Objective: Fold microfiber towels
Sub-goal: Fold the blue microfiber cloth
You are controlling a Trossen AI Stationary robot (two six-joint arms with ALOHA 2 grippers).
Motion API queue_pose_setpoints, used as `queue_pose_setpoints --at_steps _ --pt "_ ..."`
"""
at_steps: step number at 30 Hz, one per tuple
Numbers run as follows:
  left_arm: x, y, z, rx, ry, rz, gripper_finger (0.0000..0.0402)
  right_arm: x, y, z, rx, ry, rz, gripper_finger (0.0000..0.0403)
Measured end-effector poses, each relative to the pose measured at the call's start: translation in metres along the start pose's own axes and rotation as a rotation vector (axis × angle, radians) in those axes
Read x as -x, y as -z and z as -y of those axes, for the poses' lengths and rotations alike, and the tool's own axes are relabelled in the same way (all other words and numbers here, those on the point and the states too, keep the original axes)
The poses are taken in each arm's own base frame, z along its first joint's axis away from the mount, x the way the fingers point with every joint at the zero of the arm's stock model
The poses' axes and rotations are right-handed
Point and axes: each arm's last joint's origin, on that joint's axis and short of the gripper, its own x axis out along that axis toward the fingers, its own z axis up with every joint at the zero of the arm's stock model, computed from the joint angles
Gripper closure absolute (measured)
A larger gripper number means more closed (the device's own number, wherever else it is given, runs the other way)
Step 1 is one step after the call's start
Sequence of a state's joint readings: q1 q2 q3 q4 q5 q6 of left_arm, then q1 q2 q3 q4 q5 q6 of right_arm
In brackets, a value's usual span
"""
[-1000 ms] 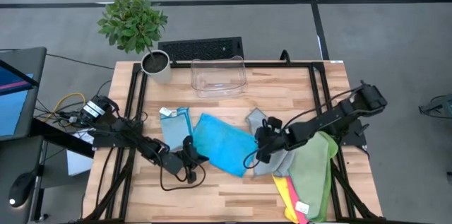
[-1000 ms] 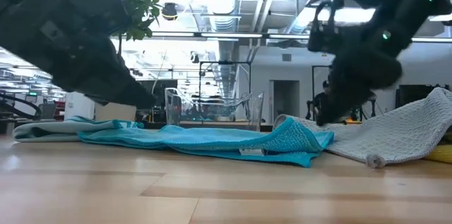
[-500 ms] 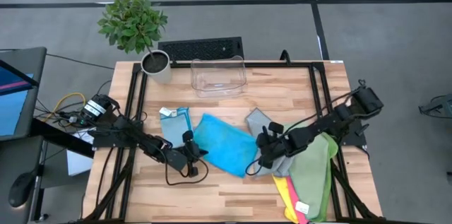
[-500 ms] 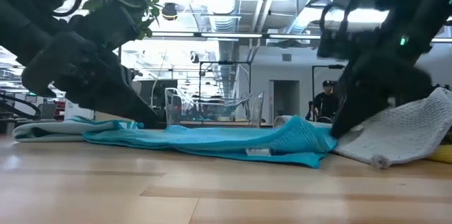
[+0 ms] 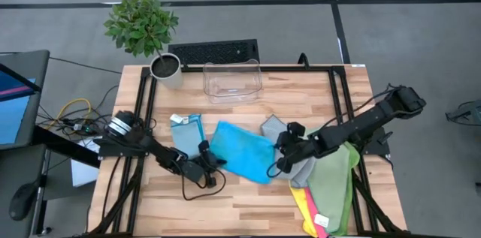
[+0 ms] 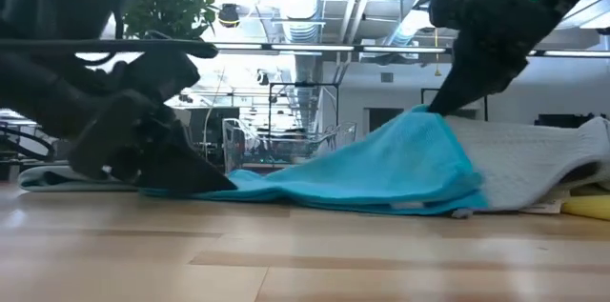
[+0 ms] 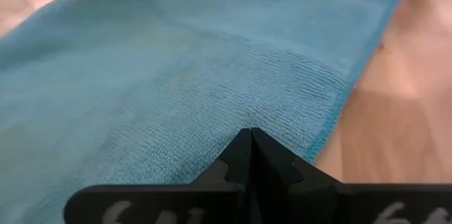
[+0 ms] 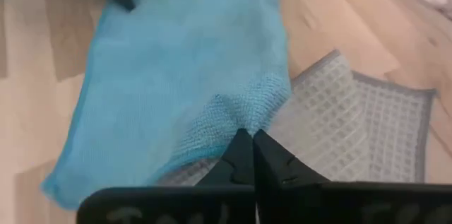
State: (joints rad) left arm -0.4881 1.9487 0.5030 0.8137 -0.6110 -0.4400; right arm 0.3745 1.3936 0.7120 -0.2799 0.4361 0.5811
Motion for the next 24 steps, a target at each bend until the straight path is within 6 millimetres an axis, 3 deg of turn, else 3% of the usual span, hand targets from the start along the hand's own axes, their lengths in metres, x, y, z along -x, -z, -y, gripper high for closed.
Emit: queue_pose_setpoints --at_steps 6,16,24 --pt "-0.007 0.011 0.004 0.044 0.062 0.019 0.0402 -0.004 -0.012 0.010 -0.027 -0.013 -0.013 0.0368" --pt "-0.006 0.010 0.011 0.054 0.077 0.029 0.0401 -0.007 -0.065 0.022 0.018 -0.014 0.111 0.0385" --pt "-0.007 0.009 0.013 0.057 0.075 0.025 0.0401 -0.060 -0.089 0.039 -0.022 -0.053 0.088 0.0370"
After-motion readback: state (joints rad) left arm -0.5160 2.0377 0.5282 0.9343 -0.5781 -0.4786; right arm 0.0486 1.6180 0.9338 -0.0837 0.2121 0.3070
